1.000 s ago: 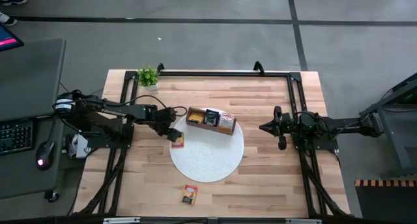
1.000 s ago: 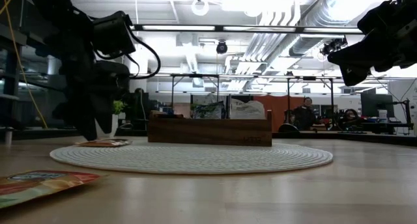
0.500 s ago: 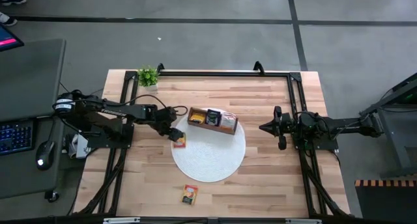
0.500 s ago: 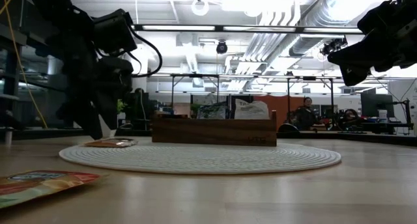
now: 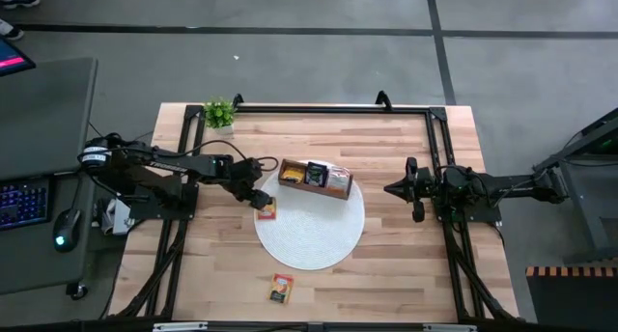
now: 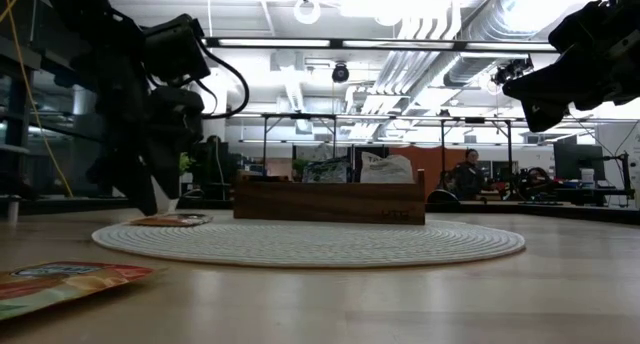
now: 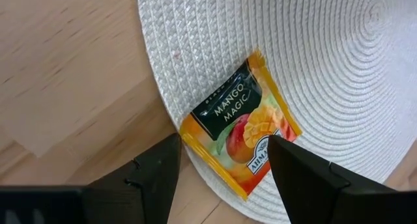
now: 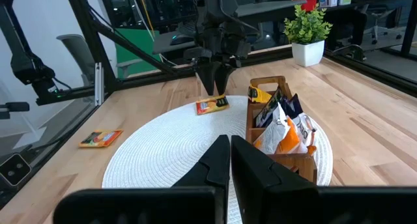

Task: Pick & Place Tea
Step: Put the orange tea bag into the left section of the wooden organizer

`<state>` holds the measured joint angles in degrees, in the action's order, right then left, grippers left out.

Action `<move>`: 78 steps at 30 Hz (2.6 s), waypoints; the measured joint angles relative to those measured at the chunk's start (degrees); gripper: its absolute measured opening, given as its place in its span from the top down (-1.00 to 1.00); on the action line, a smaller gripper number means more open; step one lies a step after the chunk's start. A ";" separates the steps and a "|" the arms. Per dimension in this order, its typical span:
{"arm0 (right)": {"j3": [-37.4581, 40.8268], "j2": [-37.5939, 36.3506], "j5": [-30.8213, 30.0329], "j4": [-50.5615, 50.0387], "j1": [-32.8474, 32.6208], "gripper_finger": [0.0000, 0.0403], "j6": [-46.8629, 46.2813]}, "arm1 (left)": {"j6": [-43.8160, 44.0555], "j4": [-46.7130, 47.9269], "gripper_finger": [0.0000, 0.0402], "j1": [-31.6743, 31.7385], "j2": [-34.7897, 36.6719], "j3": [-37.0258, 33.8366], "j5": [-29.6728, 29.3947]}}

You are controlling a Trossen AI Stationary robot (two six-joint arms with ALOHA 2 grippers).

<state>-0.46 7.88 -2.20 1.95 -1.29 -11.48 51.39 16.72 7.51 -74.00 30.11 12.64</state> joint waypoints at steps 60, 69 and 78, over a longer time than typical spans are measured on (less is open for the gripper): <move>-0.01 -0.02 0.00 -0.01 0.01 0.94 0.02 | -3.14 12.88 0.10 -0.79 -2.87 3.55 -5.25; 0.01 -0.02 0.02 -0.02 -0.01 0.94 0.02 | -3.34 26.29 0.09 -0.79 0.78 7.18 -13.02; 0.00 -0.02 0.01 0.00 0.00 0.94 0.00 | -4.63 30.26 0.09 -0.76 0.70 8.11 -17.39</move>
<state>-0.46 7.86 -2.19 1.96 -1.29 -11.48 46.76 46.98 6.74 -73.30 38.21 -4.75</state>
